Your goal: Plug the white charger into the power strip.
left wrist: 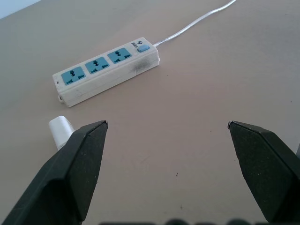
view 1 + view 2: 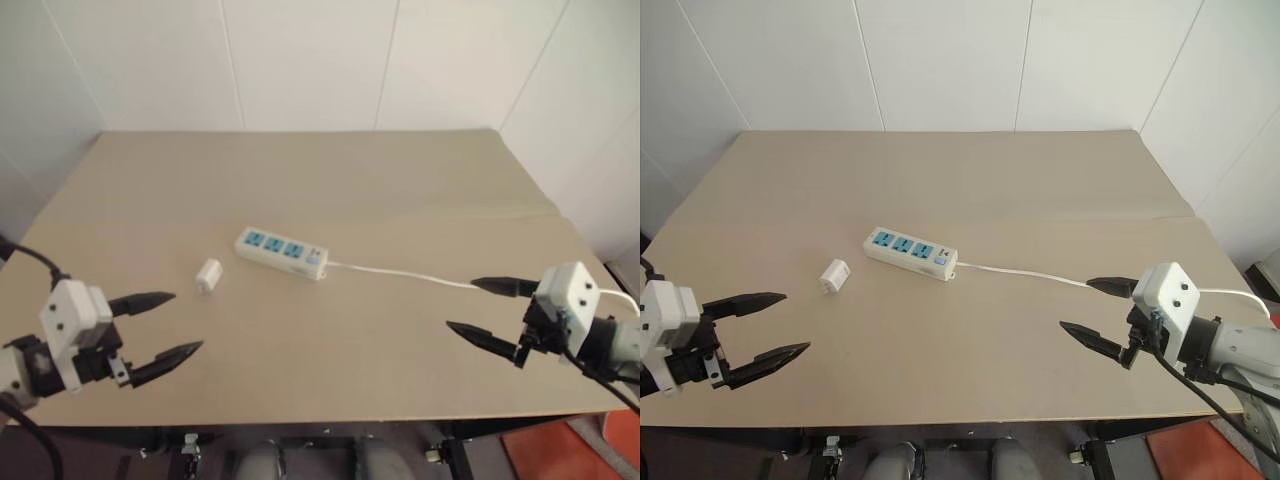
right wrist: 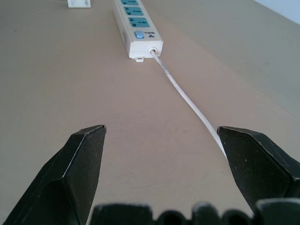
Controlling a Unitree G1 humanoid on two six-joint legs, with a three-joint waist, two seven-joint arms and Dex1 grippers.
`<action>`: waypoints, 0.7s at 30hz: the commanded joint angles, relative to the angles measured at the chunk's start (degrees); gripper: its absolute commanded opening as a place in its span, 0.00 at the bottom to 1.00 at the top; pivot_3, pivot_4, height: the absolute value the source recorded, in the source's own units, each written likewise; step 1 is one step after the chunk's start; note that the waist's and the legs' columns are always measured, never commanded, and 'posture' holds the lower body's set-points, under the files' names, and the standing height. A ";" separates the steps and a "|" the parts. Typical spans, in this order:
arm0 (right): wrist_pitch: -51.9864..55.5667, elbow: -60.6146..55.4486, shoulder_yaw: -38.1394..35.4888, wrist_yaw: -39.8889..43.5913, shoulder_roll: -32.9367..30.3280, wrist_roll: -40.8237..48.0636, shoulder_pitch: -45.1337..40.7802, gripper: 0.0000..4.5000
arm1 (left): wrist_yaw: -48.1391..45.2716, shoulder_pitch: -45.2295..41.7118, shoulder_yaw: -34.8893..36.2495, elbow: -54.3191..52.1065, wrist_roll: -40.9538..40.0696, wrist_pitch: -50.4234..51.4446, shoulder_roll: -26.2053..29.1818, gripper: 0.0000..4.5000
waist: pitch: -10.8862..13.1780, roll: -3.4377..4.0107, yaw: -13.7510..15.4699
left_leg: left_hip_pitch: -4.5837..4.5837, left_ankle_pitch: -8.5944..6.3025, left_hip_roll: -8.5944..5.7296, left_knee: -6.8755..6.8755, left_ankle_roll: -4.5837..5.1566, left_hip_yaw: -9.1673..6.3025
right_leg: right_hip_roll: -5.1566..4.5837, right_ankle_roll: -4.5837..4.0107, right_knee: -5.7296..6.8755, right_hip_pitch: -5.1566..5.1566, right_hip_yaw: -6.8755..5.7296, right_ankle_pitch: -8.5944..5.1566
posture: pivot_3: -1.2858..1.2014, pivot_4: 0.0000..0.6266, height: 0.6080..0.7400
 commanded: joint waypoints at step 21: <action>-7.99 34.00 32.41 -12.05 24.42 -20.98 -36.37 1.00 | 2.75 -8.59 -7.22 2.10 -2.49 -3.16 -0.56 1.00 | 0.01 0.01 -0.47 | -0.01 -0.01 0.01 0.02 0.01 -0.01 | 0.04 -0.08 0.05 -0.11 0.01 0.07 | 0.52 0.24 1.00</action>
